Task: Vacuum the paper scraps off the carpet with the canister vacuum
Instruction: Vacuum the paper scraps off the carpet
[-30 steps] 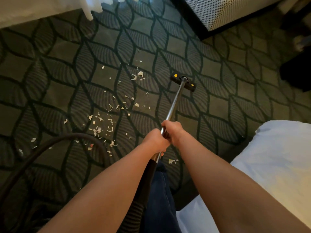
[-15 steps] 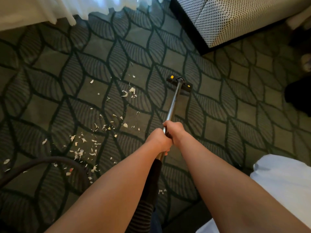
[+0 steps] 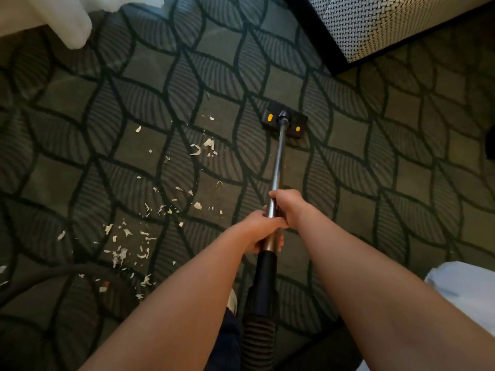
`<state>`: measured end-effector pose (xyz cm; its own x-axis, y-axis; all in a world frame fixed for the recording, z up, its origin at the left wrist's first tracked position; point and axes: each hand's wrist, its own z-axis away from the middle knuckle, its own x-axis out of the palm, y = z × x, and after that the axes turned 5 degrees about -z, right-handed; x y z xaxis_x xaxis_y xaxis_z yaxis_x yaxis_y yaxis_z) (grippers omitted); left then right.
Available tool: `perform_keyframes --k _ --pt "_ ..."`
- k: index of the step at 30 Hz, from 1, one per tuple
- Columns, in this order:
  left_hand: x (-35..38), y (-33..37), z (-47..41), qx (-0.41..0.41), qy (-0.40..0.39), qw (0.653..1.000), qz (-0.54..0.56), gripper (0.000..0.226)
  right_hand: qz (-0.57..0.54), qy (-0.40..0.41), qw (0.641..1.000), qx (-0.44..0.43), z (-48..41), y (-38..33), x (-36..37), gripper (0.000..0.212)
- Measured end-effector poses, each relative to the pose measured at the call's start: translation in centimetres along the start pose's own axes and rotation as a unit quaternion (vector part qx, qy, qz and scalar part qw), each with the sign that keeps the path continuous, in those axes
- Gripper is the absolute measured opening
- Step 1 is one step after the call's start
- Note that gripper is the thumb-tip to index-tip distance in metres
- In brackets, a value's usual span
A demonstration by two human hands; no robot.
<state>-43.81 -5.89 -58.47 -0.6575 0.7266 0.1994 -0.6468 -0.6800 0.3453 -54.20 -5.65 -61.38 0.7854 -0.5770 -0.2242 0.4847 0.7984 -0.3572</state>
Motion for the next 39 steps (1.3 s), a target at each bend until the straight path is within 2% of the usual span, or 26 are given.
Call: perform_keyframes --k 2,5,8,13,17,22,29,34,37,39 --pt "0.5 -0.6 1.0 -0.039 -0.025 0.997 0.054 0.030 -0.006 -0.001 1.000 0.009 0.0 0.3 0.0 0.031" --pt "1.5 -1.1 0.8 -0.075 -0.008 0.988 0.133 0.041 -0.011 -0.027 0.999 0.026 0.4 0.5 -0.2 0.037" --pt "2.2 -1.0 0.6 -0.116 0.007 0.974 0.196 0.060 -0.020 -0.068 0.997 0.026 0.6 0.3 -0.6 0.068" --pt "2.6 -0.8 1.8 -0.121 -0.004 0.973 0.195 0.062 0.002 -0.071 0.997 0.022 1.0 0.3 -1.2 0.074" --pt "2.7 -1.4 3.3 -0.125 -0.013 0.975 0.185 0.065 0.024 -0.064 0.997 0.028 2.5 1.0 -1.1 0.066" --pt "2.3 -3.3 5.4 -0.125 -0.020 0.977 0.174 0.066 0.026 -0.068 0.997 0.026 5.0 2.8 -0.4 0.076" --pt "1.0 -6.8 8.9 -0.137 -0.038 0.980 0.139 0.057 0.031 -0.076 0.996 0.036 8.3 6.3 0.8 0.074" --pt "-0.3 -9.9 11.2 -0.155 -0.041 0.980 0.120 0.055 0.040 -0.070 0.996 0.042 10.6 9.3 2.4 0.061" --pt "-0.7 -11.5 12.5 -0.155 -0.039 0.981 0.110 0.054 0.053 -0.052 0.996 0.047 11.8 11.0 3.2 0.041" --pt "-1.0 -12.6 13.0 -0.157 -0.036 0.981 0.112 0.053 0.063 -0.049 0.996 0.051 12.4 12.0 3.7 0.036"
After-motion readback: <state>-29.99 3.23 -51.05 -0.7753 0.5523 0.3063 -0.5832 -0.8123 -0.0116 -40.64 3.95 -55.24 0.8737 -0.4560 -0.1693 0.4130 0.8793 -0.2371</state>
